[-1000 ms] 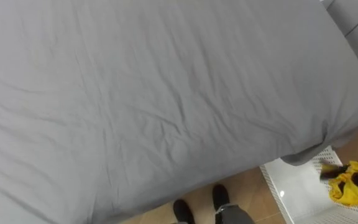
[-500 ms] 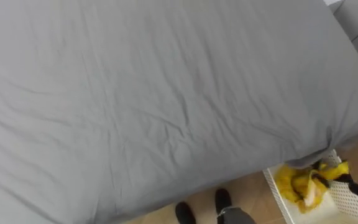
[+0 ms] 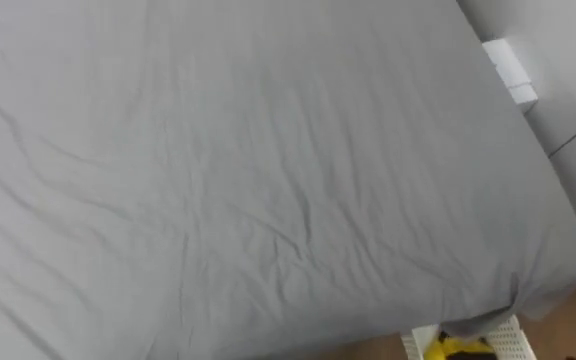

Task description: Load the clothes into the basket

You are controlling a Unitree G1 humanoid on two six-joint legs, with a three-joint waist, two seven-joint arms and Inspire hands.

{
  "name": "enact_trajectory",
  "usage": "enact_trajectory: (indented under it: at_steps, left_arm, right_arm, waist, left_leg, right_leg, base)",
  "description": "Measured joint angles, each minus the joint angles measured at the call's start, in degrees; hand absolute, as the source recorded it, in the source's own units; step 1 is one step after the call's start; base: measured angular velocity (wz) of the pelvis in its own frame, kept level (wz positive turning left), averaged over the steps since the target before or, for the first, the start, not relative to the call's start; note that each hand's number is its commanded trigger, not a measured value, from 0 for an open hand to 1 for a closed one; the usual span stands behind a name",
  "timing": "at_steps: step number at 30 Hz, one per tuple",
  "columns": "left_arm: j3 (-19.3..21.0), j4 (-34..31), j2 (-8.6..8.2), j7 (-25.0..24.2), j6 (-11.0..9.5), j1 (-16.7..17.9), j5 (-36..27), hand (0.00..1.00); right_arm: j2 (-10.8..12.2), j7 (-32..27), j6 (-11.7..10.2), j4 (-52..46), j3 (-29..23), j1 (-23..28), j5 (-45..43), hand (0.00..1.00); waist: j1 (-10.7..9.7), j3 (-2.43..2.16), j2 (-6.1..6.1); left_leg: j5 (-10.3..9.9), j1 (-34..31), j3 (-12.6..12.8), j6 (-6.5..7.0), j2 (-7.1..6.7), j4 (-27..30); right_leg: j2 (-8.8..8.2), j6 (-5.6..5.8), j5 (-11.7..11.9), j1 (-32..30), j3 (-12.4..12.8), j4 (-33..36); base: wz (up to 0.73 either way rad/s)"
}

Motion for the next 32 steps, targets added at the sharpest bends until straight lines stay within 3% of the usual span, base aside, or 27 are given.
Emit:
enact_trajectory:
  at_steps: [2, 5, 9, 14, 18, 23, 27, 32]
  left_arm:
    - [1.49, -1.28, -0.11, -0.01, 0.03, 1.87, 1.8, 0.0]
    - [2.02, -1.38, -0.43, 0.56, 0.14, 2.96, 3.04, 0.0]
    - [2.91, -0.52, -2.02, 0.74, 0.13, 2.99, 7.53, 0.0]
    - [5.09, -0.38, -4.48, 1.8, 0.11, 2.92, 10.0, 0.0]
    - [5.87, -0.06, -5.3, 1.95, -0.04, 2.73, 10.98, 0.0]
    - [6.16, -0.11, -6.19, 3.05, -1.34, 2.7, 11.51, 0.0]
    - [5.98, -0.05, -7.39, 3.99, -1.61, 2.7, 11.51, 0.0]
    - [5.94, 0.53, -7.48, 4.15, -1.68, 2.62, 11.51, 0.0]
  right_arm:
    - [0.3, 0.02, -0.01, -1.55, -0.03, 1.66, -0.22, 0.0]
    - [2.64, 1.6, 0.06, -2.72, 0.05, 4.19, 0.19, 0.0]
    - [7.57, 4.73, 0.23, -2.63, 0.18, 5.79, -0.37, 0.0]
    - [11.27, 9.34, 0.87, -2.35, 4.61, 5.03, -1.56, 0.0]
    - [12.59, 13.29, 1.59, -1.83, 7.79, 4.51, -5.94, 0.0]
    - [13.35, 14.38, 2.04, -1.3, 8.68, 4.98, -7.12, 0.0]
    - [13.41, 15.58, 2.1, -0.01, 11.92, 5.03, -7.13, 0.0]
    - [13.63, 18.04, 2.79, 1.71, 14.85, 5.0, -7.16, 0.0]
  waist:
    - [-0.09, -0.12, -0.66]
    - [-0.54, -0.31, -1.45]
    - [-0.38, -0.23, -1.39]
    - [0.05, 0.05, -1.42]
    - [1.43, 0.42, -2.06]
    - [2.9, 0.45, -2.09]
    - [3.08, 0.45, -2.08]
    - [3.11, 0.29, -1.81]
  left_leg:
    - [-0.07, 2.47, -0.61, -0.11, -0.3, -1.25]
    - [-0.3, 5.85, -2.6, -0.45, -0.55, -2.25]
    - [-0.54, 8.46, -4.5, -0.58, -0.86, -2.92]
    - [-0.54, 10.22, -5.84, -0.6, -1.21, -2.97]
    - [-0.54, 12.06, -7.37, -0.6, -1.65, -2.95]
    - [-0.55, 12.1, -8.02, -0.6, -1.76, -2.98]
    - [-0.55, 12.16, -8.32, -0.61, -1.8, -2.97]
    - [-0.55, 12.49, -8.61, -0.61, -1.78, -2.94]
  right_leg:
    - [-0.03, 0.18, -0.3, 2.38, -0.37, -0.46]
    - [-0.04, 0.28, -0.48, 7.17, -2.28, -2.98]
    - [-0.04, 0.52, -0.47, 11.17, -3.94, -5.25]
    - [-0.23, 0.61, -0.59, 14.06, -5.09, -6.26]
    - [-0.59, 0.91, -1.38, 16.0, -5.59, -6.53]
    - [-0.8, 0.95, -1.48, 16.1, -6.42, -6.38]
    - [-0.76, 0.94, -1.47, 16.36, -6.54, -6.48]
    - [-0.61, 0.88, -1.41, 17.09, -6.58, -7.13]
  base:
    - [0.16]
    - [0.3]
    - [0.22]
    - [0.13]
    - [0.1]
    - [0.04]
    - [0.03]
    - [0.02]
